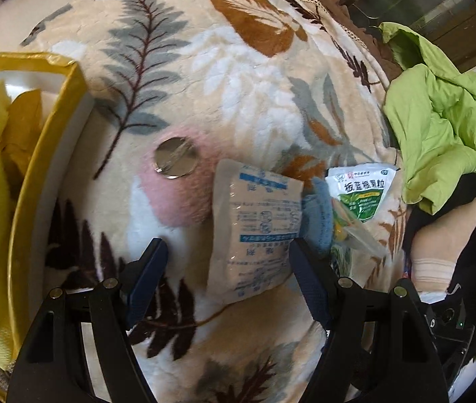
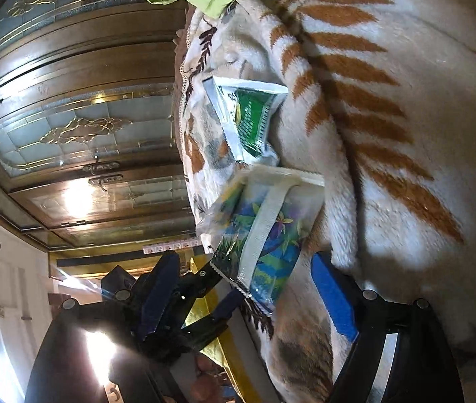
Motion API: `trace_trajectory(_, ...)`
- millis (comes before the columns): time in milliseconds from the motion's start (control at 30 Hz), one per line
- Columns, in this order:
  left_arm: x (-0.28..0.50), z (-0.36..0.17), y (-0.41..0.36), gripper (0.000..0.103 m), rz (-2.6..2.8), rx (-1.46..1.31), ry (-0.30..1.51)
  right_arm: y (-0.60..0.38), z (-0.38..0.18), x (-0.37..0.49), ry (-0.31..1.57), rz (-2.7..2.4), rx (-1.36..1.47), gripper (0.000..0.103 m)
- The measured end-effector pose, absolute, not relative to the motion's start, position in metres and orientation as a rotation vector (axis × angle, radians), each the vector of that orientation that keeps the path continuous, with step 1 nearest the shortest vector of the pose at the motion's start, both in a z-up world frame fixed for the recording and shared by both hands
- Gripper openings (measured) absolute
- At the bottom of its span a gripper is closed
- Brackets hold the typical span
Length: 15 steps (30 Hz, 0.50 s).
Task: Organize soft objects
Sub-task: 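Grasp the white medicine packet with left gripper while right grasps the clear packet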
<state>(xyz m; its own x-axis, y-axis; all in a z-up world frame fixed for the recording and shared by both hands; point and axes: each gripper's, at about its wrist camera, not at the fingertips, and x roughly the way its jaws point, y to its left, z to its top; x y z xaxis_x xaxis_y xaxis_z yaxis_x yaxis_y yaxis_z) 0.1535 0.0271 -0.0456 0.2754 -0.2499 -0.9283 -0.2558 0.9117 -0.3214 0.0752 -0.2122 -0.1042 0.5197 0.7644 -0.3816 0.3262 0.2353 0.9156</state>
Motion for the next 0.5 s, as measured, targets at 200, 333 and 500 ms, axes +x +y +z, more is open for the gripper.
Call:
trace_trajectory(200,0.156,-0.044,0.023,0.074,-0.019,-0.458,1.302,-0.217,-0.106,0.074,1.021,0.381,1.392,0.079)
trace_trajectory(333,0.157,-0.046,0.023,0.071,-0.019,-0.452,1.301,-0.217,-0.114,0.077,1.052,0.373,1.412,0.055)
trace_trajectory(500,0.160,-0.043,0.014,0.050,-0.064,-0.431,1.303,-0.218,-0.116,0.078,1.053,0.364,1.398,0.036)
